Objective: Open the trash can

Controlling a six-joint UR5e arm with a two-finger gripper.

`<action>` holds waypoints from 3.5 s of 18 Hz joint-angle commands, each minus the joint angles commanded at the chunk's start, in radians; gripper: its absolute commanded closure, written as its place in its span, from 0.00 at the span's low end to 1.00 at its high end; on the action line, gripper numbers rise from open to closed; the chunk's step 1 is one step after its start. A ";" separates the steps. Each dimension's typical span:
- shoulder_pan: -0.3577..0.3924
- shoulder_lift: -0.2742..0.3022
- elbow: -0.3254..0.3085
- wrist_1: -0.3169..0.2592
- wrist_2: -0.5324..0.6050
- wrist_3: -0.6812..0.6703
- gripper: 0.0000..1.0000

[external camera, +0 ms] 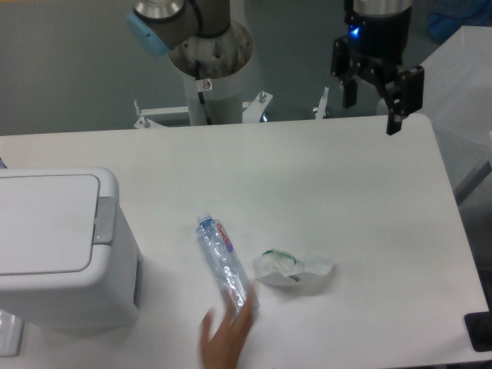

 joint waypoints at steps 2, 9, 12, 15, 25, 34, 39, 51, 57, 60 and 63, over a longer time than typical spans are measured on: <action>-0.017 0.002 0.002 0.002 0.002 -0.058 0.00; -0.147 -0.018 -0.018 0.095 0.000 -0.527 0.00; -0.218 -0.031 -0.040 0.167 0.000 -0.747 0.00; -0.284 -0.048 -0.044 0.219 0.002 -0.905 0.00; -0.448 -0.112 -0.043 0.313 -0.014 -1.485 0.00; -0.494 -0.129 -0.066 0.318 -0.110 -1.606 0.00; -0.509 -0.130 -0.078 0.318 -0.110 -1.606 0.00; -0.525 -0.141 -0.084 0.319 -0.110 -1.612 0.00; -0.525 -0.144 -0.084 0.319 -0.110 -1.612 0.00; -0.525 -0.149 -0.084 0.319 -0.110 -1.614 0.00; -0.525 -0.149 -0.083 0.319 -0.110 -1.614 0.00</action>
